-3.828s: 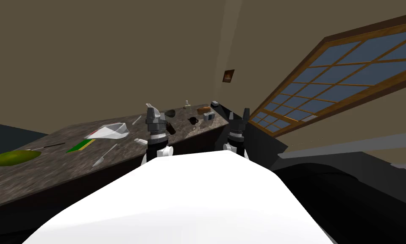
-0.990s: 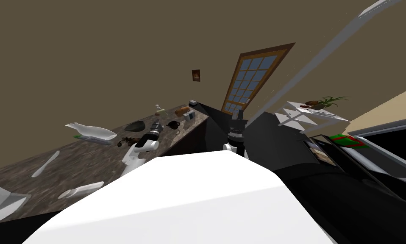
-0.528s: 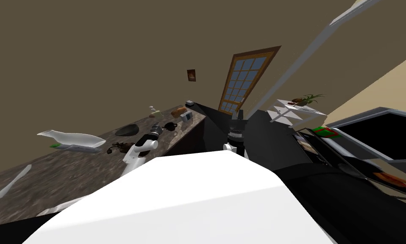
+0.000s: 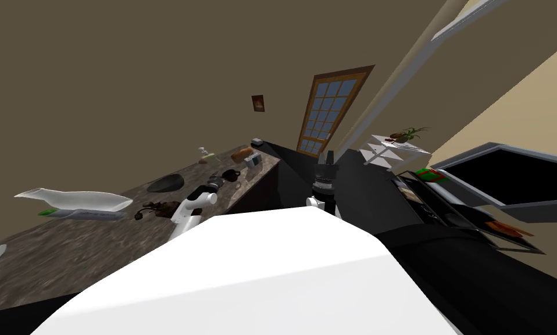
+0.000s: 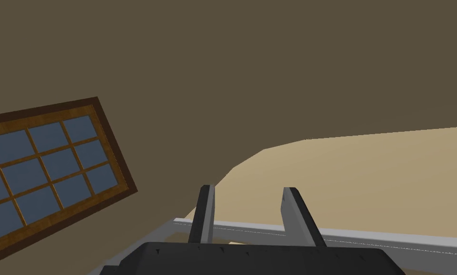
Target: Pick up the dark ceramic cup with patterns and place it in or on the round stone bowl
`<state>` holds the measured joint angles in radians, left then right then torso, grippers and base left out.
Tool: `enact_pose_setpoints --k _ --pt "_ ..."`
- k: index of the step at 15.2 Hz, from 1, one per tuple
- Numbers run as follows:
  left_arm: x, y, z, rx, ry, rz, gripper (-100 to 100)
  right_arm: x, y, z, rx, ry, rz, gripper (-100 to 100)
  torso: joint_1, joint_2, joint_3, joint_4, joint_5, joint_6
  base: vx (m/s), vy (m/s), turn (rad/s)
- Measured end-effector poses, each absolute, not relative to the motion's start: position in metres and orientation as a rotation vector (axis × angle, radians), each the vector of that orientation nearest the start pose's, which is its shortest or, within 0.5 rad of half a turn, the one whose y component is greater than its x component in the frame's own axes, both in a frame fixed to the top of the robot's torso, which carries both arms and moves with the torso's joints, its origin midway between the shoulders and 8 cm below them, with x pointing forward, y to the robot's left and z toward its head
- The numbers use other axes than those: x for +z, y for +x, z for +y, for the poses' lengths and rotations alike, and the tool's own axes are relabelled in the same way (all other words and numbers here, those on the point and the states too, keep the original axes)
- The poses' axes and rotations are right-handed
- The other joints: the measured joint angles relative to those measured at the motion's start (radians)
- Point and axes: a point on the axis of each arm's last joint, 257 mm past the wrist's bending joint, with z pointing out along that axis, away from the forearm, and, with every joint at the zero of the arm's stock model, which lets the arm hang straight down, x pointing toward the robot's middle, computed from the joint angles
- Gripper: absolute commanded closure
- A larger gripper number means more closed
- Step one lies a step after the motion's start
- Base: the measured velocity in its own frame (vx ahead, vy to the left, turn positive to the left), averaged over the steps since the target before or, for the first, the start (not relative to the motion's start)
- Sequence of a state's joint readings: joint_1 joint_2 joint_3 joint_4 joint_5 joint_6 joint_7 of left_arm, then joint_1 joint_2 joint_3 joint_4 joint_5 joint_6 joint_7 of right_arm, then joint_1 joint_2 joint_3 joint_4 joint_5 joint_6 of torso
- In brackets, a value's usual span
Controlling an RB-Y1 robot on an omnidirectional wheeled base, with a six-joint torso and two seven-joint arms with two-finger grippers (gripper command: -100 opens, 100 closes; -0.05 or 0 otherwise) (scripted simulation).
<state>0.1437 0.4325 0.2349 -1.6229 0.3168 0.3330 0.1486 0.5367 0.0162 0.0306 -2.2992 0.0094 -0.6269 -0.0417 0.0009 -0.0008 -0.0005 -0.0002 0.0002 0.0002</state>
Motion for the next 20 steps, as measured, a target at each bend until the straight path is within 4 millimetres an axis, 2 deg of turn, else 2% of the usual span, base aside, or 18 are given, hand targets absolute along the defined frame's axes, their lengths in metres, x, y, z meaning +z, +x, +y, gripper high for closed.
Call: enact_pose_setpoints --k 3,4,9,12,13,15,16,20 --pt "-0.275 0.478 0.493 -0.853 -1.599 1.169 -100 0.044 0.316 -0.269 1.377 0.588 0.515 0 0.002 -0.001 0.000 0.000 0.001 0.001 -0.008 0.022 -0.081" --pt "-0.275 0.478 0.494 -0.852 -1.600 1.168 100 0.044 0.316 -0.269 1.377 0.588 0.515 0 0.001 -0.001 0.000 0.000 0.001 0.000 -0.003 0.006 -0.002" --pt "-0.275 0.478 0.495 -0.851 -1.599 1.167 100 0.044 0.316 -0.269 1.377 0.588 0.515 0 0.000 -0.002 -0.001 -0.001 0.001 0.002 0.001 -0.001 0.020" --pt "-0.273 0.473 0.488 -0.861 -1.593 1.179 100 0.044 0.316 -0.269 1.377 0.588 0.515 0 -0.002 -0.003 -0.002 -0.001 0.000 0.001 0.006 -0.022 0.092" --pt "-0.273 0.472 0.488 -0.862 -1.593 1.181 -100 0.044 0.316 -0.269 1.377 0.588 0.515 0 -0.002 -0.003 -0.002 -0.001 0.000 0.001 -0.008 -0.023 -0.096" --pt "-0.251 0.477 0.496 -0.874 -1.567 1.154 -100 0.044 0.316 -0.269 1.377 0.588 0.515 0 -0.003 -0.002 -0.001 0.000 0.000 0.002 -0.021 -0.038 -0.065" --pt "-0.249 0.479 0.497 -0.883 -1.570 1.143 -100 0.044 0.316 -0.269 1.377 0.588 0.515 0 -0.003 -0.002 -0.001 0.000 0.000 0.002 0.000 -0.025 -0.027" --pt "-0.272 0.476 0.499 -0.861 -1.614 1.156 -100 0.044 0.316 -0.269 1.377 0.588 0.515 0 0.000 -0.005 -0.003 -0.001 0.001 0.002 0.026 0.004 -0.067"
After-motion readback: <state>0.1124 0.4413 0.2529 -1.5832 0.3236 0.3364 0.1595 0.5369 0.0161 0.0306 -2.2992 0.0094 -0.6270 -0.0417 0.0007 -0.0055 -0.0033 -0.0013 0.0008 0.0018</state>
